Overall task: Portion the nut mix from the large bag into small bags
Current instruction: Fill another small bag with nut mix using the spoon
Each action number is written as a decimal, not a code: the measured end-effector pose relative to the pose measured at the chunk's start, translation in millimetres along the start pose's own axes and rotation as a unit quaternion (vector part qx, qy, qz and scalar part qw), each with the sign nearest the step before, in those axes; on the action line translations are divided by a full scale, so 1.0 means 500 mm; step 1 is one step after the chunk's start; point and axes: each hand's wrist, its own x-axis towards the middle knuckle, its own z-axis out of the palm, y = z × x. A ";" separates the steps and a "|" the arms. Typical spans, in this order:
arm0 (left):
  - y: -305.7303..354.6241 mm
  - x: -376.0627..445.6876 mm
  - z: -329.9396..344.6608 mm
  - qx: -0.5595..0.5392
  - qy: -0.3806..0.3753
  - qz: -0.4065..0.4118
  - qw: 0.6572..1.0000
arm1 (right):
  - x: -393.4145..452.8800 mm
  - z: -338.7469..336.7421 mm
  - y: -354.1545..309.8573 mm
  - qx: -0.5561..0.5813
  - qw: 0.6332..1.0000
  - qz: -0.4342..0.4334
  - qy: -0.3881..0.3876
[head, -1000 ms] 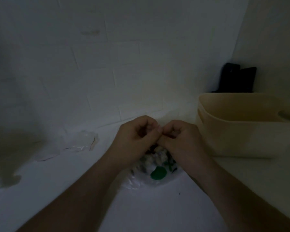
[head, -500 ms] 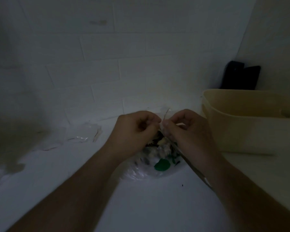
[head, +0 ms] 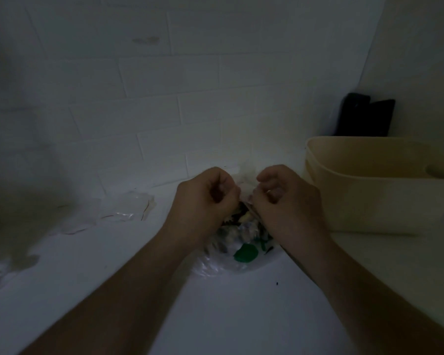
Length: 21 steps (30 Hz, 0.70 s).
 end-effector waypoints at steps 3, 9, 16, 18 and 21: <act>0.009 -0.006 0.001 0.065 -0.011 0.058 0.996 | -0.001 0.002 -0.001 -0.047 0.998 -0.032 -0.013; 0.016 -0.013 -0.005 0.093 0.006 0.119 0.989 | 0.003 0.002 0.006 -0.056 0.997 -0.049 -0.034; 0.005 -0.003 -0.013 0.112 -0.069 0.238 0.962 | 0.003 0.001 -0.008 0.097 0.991 0.026 -0.085; -0.006 -0.005 -0.006 0.103 -0.104 0.221 0.964 | 0.000 -0.004 -0.015 0.170 0.978 0.056 -0.109; -0.017 -0.005 -0.003 0.092 -0.107 0.170 0.975 | -0.003 -0.006 -0.020 0.180 0.975 0.061 -0.114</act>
